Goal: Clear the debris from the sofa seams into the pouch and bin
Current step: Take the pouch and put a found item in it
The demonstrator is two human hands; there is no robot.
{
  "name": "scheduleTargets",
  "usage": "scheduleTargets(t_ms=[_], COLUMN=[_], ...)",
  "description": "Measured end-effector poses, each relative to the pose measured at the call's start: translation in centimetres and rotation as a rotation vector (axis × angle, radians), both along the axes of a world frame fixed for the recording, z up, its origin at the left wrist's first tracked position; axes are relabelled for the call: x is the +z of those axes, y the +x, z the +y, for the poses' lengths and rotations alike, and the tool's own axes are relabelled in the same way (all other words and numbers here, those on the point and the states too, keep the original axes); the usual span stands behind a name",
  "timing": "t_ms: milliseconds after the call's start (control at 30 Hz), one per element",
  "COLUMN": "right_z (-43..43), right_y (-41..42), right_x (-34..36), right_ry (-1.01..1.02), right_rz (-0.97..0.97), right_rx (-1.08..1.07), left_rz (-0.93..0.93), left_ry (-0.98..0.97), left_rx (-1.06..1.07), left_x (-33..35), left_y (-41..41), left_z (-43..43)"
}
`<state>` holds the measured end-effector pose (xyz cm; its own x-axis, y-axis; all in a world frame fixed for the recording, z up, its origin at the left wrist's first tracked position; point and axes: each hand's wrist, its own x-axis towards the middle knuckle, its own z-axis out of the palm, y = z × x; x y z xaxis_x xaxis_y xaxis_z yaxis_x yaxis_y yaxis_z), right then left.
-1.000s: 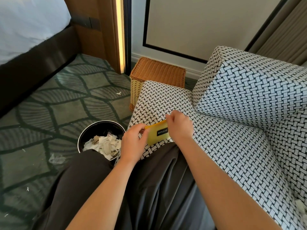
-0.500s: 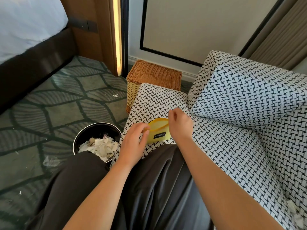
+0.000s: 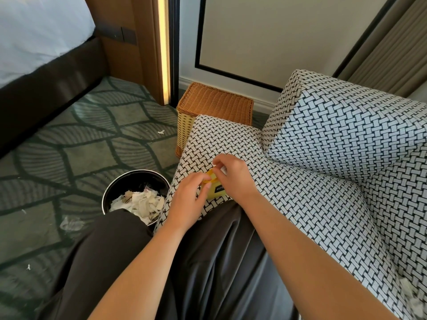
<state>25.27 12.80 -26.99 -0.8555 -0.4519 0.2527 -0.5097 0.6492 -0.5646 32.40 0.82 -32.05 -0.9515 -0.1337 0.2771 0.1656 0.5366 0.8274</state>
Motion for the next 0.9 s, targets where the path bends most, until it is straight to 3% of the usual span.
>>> scheduleTargets(t_ms=[133,567,733,800,900], right_z=[0.1,0.4,1.3,1.9,2.7], right_y=[-0.1,0.3,0.1,-0.4,-1.1], right_x=[0.0,0.2,0.3,0.1,-0.4], right_ry=[-0.035,-0.002,-0.037,-0.041,-0.196], right_rz=[0.027,-0.03,0.043,-0.036,-0.39], right_rx=[-0.055,0.044,-0.244,-0.404,-0.538], left_rz=[0.014,0.013,-0.001,0.0,0.003], left_ry=[-0.027,-0.01,0.03,0.017,0.002], left_rx=[-0.023,-0.008,0.062,0.064,0.066], left_x=[0.1,-0.2,-0.1,0.1,0.9], left_y=[0.1,0.0,-0.2,-0.4,-1.0], left_z=[0.0,0.0,-0.1,0.0,0.2])
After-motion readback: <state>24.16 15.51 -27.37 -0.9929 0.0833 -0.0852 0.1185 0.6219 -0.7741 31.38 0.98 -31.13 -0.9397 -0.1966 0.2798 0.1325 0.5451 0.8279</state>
